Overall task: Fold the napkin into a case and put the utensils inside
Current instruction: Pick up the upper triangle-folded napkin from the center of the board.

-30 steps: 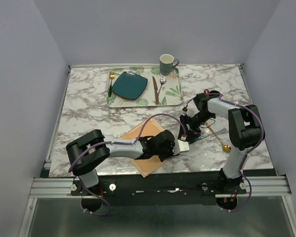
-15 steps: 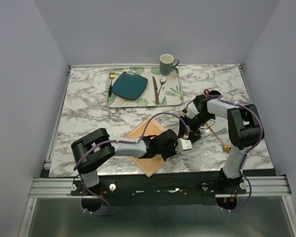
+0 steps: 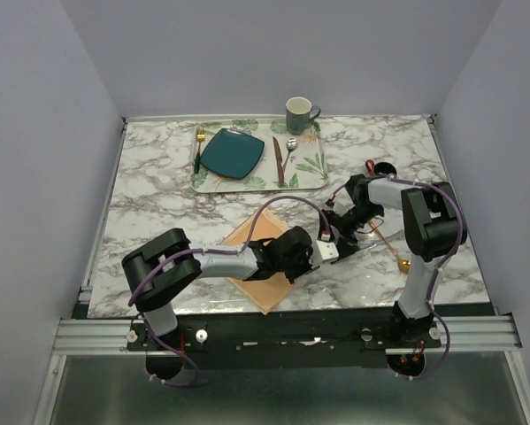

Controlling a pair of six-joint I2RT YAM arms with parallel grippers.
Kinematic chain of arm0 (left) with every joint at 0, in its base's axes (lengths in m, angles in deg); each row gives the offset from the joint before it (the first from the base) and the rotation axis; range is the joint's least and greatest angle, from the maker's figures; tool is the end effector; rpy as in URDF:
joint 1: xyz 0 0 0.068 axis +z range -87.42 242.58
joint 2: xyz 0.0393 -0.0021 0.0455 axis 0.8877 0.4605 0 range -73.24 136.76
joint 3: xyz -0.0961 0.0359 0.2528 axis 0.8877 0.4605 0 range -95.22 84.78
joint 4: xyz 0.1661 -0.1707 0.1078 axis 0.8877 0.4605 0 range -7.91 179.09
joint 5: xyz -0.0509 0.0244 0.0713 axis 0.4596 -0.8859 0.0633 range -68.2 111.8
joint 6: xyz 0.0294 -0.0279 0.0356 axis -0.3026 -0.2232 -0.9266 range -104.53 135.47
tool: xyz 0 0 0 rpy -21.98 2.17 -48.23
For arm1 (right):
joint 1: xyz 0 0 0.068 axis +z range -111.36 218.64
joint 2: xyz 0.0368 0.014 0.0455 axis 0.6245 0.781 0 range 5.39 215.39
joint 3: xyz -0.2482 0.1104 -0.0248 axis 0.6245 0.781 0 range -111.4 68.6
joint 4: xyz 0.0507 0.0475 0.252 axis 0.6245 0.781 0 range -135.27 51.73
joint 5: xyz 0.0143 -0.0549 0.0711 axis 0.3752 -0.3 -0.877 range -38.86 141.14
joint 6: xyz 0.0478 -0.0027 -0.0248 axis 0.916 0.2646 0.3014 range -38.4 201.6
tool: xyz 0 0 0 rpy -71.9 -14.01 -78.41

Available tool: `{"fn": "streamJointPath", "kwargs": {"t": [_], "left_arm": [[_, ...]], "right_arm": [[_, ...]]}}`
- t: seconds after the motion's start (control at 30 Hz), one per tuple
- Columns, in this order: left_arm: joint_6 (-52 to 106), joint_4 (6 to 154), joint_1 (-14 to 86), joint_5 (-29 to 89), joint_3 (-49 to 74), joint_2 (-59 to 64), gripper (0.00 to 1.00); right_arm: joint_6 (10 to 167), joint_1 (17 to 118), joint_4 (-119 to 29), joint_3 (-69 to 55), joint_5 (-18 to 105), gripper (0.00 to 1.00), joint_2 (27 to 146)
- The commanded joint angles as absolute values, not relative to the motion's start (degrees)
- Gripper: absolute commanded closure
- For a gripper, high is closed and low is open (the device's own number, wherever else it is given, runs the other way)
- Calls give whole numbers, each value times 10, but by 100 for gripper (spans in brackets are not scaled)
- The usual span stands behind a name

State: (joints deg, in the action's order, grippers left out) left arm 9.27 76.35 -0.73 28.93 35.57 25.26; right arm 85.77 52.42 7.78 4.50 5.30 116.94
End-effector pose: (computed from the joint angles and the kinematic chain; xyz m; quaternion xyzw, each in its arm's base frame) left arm 0.1504 -0.3089 0.1527 0.5430 0.7396 -0.2383 0.3184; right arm 0.2938 0.0983 0.1219 0.0413 -0.9169 -0.3700 0.1437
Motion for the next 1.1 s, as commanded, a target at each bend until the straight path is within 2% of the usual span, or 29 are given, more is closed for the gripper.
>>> {"fn": "streamJointPath", "kwargs": {"t": [0.0,0.4,0.67,0.83,1.07], "left_arm": [[117,730,10,307,374,212,100],[136,699,24,346,393,183,100],[150,692,33,350,397,180,100],[167,684,43,354,396,175,100],[181,679,53,361,401,167,100]], "right_arm": [[851,523,48,52,49,16,1201],[865,523,13,38,-22,15,1244],[866,522,7,29,-28,25,1262],[859,522,21,43,-35,15,1260],[858,521,21,51,-54,14,1280]]}}
